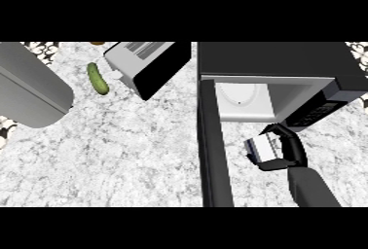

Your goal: Pick up the milk, place it into the microwave and close the microwave

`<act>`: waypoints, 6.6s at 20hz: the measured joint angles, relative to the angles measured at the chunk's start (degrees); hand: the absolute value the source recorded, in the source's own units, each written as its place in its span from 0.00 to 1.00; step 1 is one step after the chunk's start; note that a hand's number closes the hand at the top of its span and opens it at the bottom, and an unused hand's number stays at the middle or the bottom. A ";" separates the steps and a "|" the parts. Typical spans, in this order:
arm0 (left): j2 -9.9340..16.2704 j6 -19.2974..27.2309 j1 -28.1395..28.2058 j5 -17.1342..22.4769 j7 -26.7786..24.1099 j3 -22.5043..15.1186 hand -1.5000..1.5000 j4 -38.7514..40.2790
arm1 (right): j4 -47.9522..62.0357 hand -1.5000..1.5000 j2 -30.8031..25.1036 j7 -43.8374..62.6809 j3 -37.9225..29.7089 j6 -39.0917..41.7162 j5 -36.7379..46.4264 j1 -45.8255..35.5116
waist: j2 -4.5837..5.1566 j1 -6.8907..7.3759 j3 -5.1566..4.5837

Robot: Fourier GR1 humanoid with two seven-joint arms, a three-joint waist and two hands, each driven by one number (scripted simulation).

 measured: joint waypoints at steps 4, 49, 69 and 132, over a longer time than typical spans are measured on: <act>0.65 0.33 -1.92 0.76 0.68 0.72 0.00 0.49 | 1.01 1.00 -0.60 0.50 -0.61 -0.75 -0.36 -3.95 | 0.14 0.06 0.00; 7.41 1.66 -15.54 6.88 3.77 2.33 0.00 3.08 | 4.61 1.00 -0.19 -0.33 -2.66 -26.18 -4.88 -7.22 | 0.72 4.99 -0.55; 10.37 3.47 -19.46 6.58 6.32 4.07 0.00 3.51 | -2.67 0.00 0.91 0.24 -2.15 -33.54 -8.54 -3.58 | 1.89 7.30 0.04; 1.68 0.02 -34.02 -22.54 8.04 -22.88 1.00 21.26 | 0.55 0.00 0.00 12.53 6.02 9.91 -14.40 -9.52 | -0.74 -2.58 -0.26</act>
